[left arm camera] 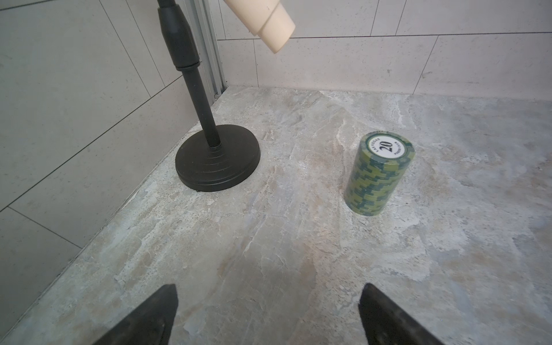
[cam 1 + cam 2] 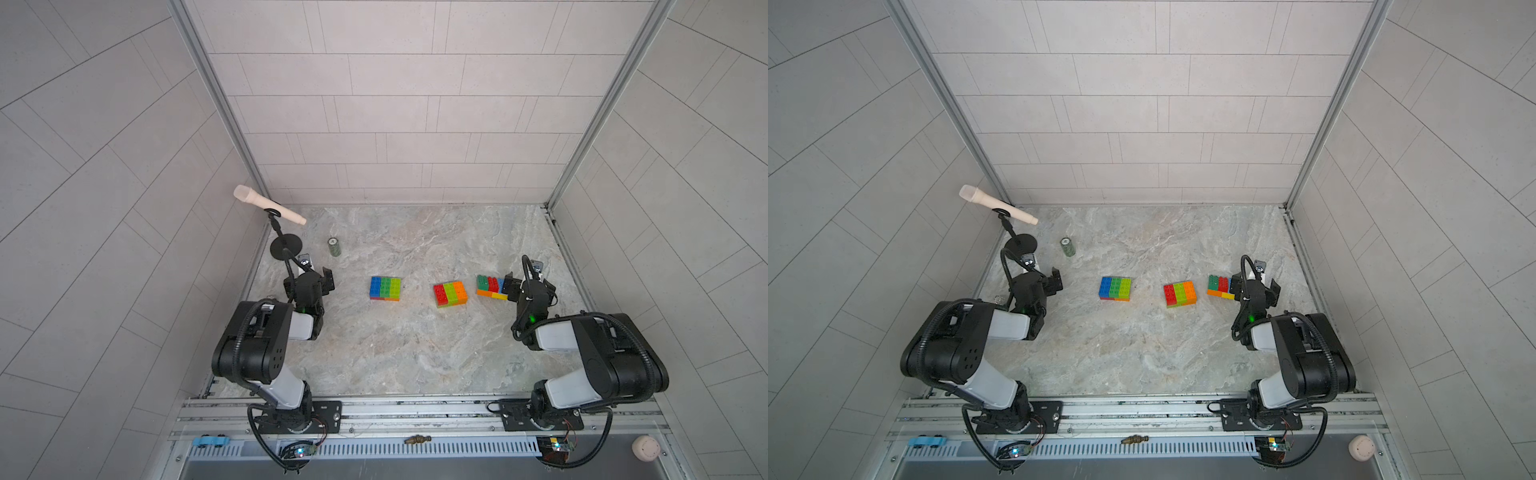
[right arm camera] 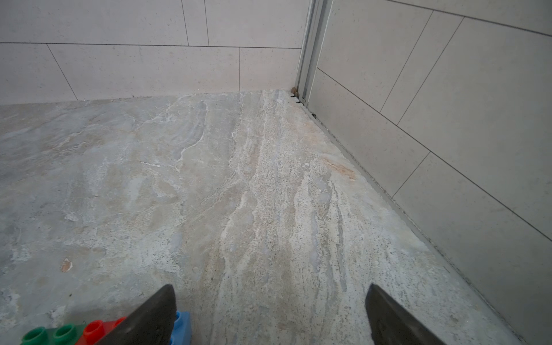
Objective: Assemble a rectangle with lego
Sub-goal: Reset both arms
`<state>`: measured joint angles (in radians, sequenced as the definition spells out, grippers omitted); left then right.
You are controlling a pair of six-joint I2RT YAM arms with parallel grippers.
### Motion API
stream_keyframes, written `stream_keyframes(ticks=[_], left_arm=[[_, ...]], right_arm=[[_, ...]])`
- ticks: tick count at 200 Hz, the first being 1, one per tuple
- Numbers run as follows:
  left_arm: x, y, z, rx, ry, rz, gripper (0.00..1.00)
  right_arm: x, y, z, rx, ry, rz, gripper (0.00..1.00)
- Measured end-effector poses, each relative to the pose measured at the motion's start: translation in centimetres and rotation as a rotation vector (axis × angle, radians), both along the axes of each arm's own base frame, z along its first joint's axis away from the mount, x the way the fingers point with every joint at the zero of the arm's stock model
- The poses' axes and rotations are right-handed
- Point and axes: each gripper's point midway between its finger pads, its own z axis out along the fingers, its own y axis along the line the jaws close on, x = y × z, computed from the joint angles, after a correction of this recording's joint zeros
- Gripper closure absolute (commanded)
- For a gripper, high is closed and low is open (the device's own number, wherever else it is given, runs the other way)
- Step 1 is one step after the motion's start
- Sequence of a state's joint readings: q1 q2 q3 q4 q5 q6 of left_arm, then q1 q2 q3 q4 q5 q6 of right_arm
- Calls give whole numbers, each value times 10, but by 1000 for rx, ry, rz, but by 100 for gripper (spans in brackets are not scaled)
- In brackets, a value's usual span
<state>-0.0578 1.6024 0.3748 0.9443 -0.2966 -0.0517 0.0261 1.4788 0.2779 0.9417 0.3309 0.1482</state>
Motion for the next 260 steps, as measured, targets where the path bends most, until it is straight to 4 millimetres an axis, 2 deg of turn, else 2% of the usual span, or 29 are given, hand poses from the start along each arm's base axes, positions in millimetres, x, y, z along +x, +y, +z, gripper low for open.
stream_keyframes(ticks=[260], left_arm=[[0,-1,0,0,0,-2,0]], right_arm=[[0,-1,-1,-4,11,-7,0]])
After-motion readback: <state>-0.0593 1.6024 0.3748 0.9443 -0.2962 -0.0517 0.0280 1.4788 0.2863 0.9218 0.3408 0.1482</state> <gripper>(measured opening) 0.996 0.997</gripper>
